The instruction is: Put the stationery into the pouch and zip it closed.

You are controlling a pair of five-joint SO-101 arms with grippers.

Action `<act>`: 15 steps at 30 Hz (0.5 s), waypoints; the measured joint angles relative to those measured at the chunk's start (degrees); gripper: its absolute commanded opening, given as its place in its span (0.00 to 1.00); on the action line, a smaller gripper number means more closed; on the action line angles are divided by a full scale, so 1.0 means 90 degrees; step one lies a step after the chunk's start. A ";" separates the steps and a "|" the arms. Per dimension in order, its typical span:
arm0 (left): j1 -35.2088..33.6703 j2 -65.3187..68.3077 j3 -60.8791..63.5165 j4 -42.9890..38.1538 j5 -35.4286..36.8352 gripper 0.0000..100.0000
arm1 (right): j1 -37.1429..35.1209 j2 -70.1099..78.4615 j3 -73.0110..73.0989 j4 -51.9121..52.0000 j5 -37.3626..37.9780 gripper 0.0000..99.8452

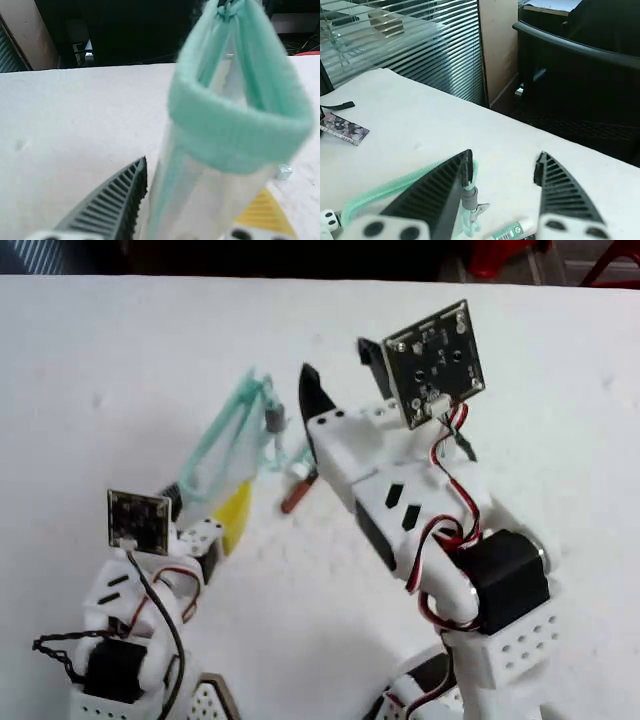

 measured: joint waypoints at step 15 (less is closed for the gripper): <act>-0.0244 0.0000 0.0000 0.0000 0.0000 0.26 | 0.0860 0.1289 0.0821 0.0068 -0.0684 0.19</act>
